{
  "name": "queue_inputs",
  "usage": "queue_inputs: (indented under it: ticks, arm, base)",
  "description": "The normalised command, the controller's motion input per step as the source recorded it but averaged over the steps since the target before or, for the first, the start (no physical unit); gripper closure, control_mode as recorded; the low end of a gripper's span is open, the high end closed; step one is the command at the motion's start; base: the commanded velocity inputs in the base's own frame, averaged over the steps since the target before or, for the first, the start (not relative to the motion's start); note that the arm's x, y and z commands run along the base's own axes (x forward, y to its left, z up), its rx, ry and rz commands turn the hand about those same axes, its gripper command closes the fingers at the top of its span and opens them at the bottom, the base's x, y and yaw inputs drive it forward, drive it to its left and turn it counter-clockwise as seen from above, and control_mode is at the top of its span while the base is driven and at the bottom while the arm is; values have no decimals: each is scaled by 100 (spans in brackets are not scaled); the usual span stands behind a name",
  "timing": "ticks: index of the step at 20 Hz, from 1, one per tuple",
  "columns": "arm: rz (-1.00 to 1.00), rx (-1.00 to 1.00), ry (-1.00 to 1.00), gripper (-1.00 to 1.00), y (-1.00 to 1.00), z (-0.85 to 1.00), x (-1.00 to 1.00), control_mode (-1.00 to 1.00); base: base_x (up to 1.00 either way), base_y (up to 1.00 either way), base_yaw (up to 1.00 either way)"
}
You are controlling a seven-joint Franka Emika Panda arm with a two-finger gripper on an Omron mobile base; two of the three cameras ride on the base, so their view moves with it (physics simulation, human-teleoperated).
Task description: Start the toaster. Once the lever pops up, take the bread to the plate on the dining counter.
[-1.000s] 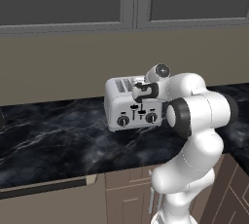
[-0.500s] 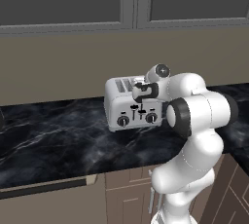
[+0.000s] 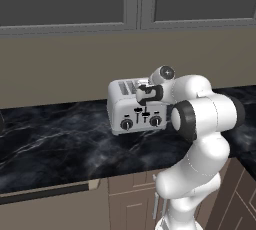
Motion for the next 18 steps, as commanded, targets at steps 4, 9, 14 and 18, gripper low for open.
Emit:
queue_inputs:
  ticks: [4, 9, 14, 18]
  arm:
    - [0, 0, 1, -100, -1, 0, 0, -100]
    - [0, 0, 2, -100, -1, 0, 0, -100]
    - [0, 0, 0, -100, 0, 0, 4, -100]
    - [0, 0, 0, -100, 0, 0, 9, -100]
  base:
    - [0, 0, 0]
    - [0, 0, 0]
    - [0, 0, 0]
    - [0, 0, 0]
